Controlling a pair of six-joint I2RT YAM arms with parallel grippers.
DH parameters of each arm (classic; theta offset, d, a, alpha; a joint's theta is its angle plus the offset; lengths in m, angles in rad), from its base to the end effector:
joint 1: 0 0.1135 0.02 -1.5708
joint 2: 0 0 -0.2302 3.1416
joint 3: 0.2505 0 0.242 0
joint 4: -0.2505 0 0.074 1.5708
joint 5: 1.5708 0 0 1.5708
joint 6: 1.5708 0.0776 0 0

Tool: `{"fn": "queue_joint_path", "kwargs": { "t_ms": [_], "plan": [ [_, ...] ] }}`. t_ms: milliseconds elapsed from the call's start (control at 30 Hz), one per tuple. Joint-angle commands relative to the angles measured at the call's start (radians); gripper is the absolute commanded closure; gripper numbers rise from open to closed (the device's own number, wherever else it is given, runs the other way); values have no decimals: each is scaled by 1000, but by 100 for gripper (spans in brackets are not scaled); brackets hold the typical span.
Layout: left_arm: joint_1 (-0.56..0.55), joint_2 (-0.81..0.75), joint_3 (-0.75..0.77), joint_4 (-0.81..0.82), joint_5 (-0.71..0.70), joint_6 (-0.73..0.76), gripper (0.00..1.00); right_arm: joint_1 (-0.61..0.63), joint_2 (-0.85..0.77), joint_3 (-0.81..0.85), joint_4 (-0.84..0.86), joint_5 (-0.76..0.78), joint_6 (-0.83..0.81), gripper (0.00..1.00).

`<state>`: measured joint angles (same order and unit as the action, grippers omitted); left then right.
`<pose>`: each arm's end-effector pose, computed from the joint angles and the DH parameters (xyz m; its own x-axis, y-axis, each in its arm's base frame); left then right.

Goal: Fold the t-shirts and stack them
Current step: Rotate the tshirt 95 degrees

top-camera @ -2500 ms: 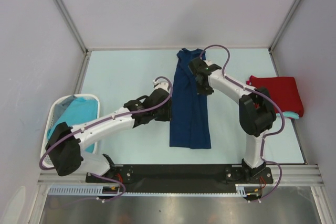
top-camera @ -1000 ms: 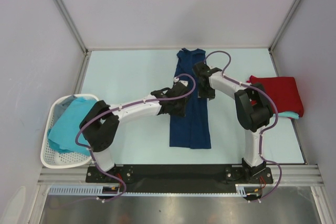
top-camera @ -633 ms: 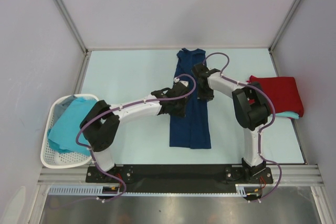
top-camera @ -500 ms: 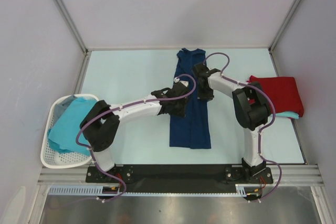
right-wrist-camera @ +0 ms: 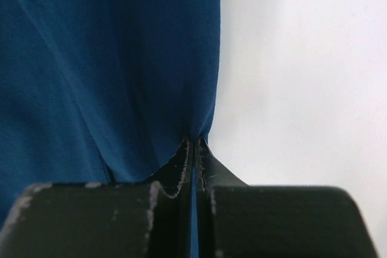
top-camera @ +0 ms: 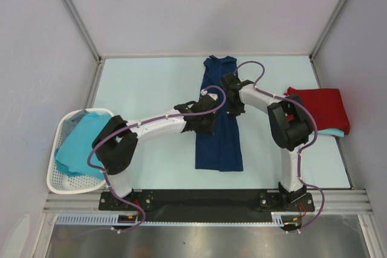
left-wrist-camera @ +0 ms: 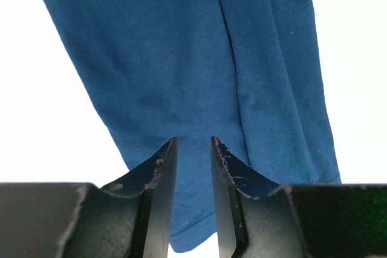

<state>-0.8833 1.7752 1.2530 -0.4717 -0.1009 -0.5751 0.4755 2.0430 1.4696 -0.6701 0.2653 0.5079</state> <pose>0.2487 -0.2905 0.1472 -0.8456 0.1771 -0.5036 0.3267 0.9178 -0.2258 0.3668 0.1660 0.1007 -0.9140 0.0573 -0.4017 0.0889 0.9942 -0.0606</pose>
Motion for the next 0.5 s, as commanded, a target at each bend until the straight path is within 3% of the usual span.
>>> {"fn": "queue_joint_path", "kwargs": {
  "t_ms": [0, 467],
  "plan": [
    [3, -7, 8, 30, 9, 11, 66, -3, 31, -63, -48, 35, 27, 100],
    [3, 18, 28, 24, 15, 9, 66, -18, 37, -61, -95, 103, 55, 100]
  ]
}}
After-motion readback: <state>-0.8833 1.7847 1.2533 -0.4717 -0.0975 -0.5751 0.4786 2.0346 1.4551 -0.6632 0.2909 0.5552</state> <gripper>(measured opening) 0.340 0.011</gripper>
